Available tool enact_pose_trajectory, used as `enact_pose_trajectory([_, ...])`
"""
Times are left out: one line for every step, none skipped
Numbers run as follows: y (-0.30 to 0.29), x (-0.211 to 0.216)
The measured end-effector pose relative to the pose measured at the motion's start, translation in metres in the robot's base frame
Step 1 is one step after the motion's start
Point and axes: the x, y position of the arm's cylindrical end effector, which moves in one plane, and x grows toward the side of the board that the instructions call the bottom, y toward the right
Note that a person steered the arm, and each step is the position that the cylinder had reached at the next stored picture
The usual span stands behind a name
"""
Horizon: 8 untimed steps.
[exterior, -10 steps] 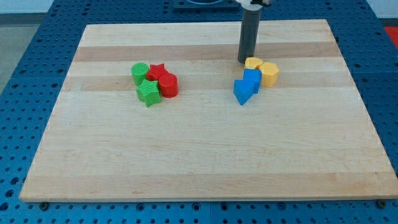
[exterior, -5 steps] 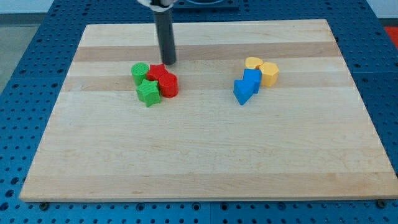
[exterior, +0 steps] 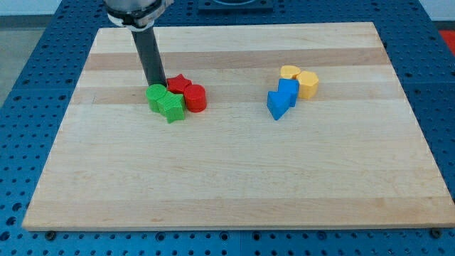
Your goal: Separate the green star from the group of blocks
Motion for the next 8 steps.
enact_pose_trajectory([0.000,0.025])
enact_pose_trajectory([0.001,0.047])
enact_pose_trajectory([0.012,0.051])
enact_pose_trajectory([0.026,0.041])
enact_pose_trajectory([0.049,0.037])
enact_pose_trajectory([0.067,0.050])
enact_pose_trajectory([0.082,0.076])
enact_pose_trajectory([0.089,0.096])
